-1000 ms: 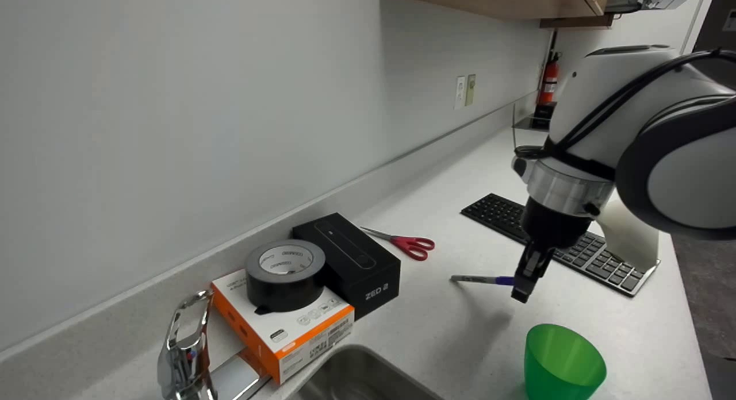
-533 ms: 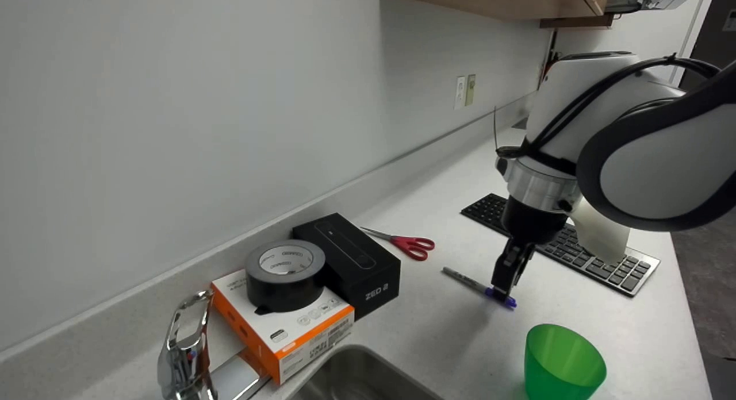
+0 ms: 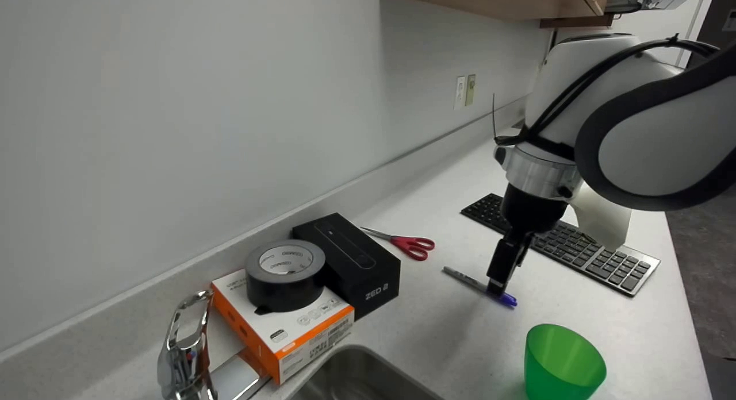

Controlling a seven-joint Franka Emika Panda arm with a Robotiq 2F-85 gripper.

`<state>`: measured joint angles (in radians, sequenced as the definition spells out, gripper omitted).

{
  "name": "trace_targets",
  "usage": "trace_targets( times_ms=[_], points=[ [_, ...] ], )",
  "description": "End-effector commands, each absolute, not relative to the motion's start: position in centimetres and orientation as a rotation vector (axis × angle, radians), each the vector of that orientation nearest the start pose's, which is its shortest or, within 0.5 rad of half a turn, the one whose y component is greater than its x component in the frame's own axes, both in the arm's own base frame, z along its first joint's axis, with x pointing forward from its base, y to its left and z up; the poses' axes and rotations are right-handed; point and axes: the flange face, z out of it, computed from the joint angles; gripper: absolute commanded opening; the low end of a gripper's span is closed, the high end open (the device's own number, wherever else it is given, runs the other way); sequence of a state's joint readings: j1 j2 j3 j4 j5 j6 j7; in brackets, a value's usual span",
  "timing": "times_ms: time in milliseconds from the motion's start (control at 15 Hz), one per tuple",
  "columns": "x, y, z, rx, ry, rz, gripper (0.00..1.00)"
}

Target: Place the marker on the counter

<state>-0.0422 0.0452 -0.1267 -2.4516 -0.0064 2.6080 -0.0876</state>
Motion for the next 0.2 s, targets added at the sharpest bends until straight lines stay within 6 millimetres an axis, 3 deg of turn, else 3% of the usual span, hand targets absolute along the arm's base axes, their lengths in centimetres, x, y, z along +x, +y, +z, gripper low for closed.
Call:
trace_targets(
  times_ms=[0, 133],
  points=[
    [48.51, -8.17, 29.33, -3.157, 0.099, -0.157, 1.0],
    [48.4, -8.03, 29.6, -3.152, 0.076, -0.142, 1.0]
  ],
)
